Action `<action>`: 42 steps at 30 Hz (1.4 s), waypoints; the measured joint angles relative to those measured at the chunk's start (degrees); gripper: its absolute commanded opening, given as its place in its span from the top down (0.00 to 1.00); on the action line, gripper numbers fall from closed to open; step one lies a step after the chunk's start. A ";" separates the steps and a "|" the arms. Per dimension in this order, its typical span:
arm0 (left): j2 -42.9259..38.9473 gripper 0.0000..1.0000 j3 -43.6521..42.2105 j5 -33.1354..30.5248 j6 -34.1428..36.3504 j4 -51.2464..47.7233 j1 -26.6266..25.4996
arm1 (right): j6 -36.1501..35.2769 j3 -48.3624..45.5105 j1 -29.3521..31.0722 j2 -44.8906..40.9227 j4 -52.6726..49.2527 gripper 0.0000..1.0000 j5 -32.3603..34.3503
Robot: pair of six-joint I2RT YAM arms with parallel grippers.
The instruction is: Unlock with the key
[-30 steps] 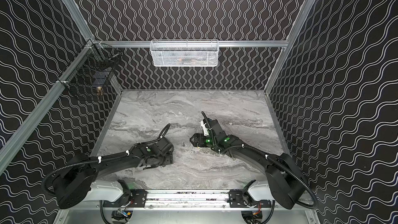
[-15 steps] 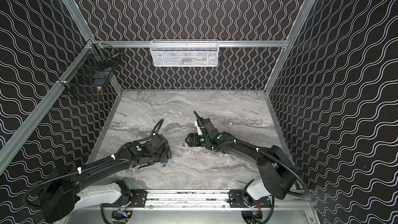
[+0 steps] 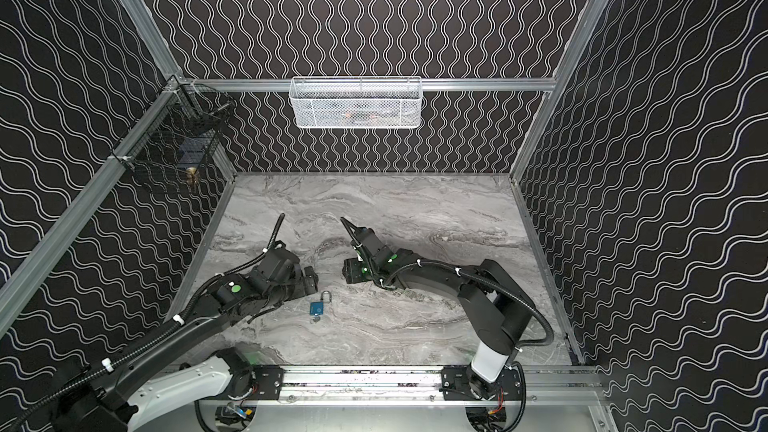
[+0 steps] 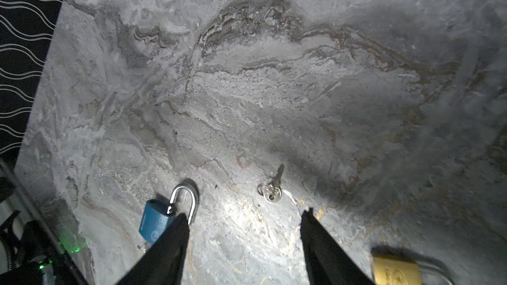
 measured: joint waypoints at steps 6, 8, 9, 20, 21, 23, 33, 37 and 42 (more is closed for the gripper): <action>-3.65 0.02 -1.62 1.11 0.55 0.31 0.50 | -1.68 1.77 0.20 4.31 -0.42 0.43 1.16; -4.48 0.02 -1.92 1.18 0.55 0.26 0.59 | -2.10 2.36 0.44 5.33 -0.42 0.44 1.29; -4.79 0.02 -1.95 1.16 0.55 0.17 0.59 | -2.23 2.58 0.55 5.79 -0.42 0.45 1.31; -8.09 0.02 -3.96 0.63 0.48 0.48 0.66 | -4.68 6.45 1.22 11.26 0.04 0.52 1.44; -8.07 0.02 -3.98 0.48 0.46 0.46 0.66 | -4.70 6.47 1.31 11.69 -0.24 0.53 1.46; -7.96 0.02 -4.07 0.26 0.44 0.52 0.68 | -4.90 6.78 1.44 12.48 -0.50 0.55 1.22; -7.50 0.02 -5.01 -0.13 0.09 1.27 0.70 | -6.21 7.52 3.10 13.38 -0.48 0.59 0.55; -7.32 0.02 -5.22 -0.11 -0.13 1.60 0.72 | -6.56 6.36 3.87 12.59 -0.42 0.60 0.57; -7.98 0.02 -5.73 -0.07 -1.09 1.53 0.81 | -6.67 4.66 4.35 11.19 -0.61 0.60 0.59</action>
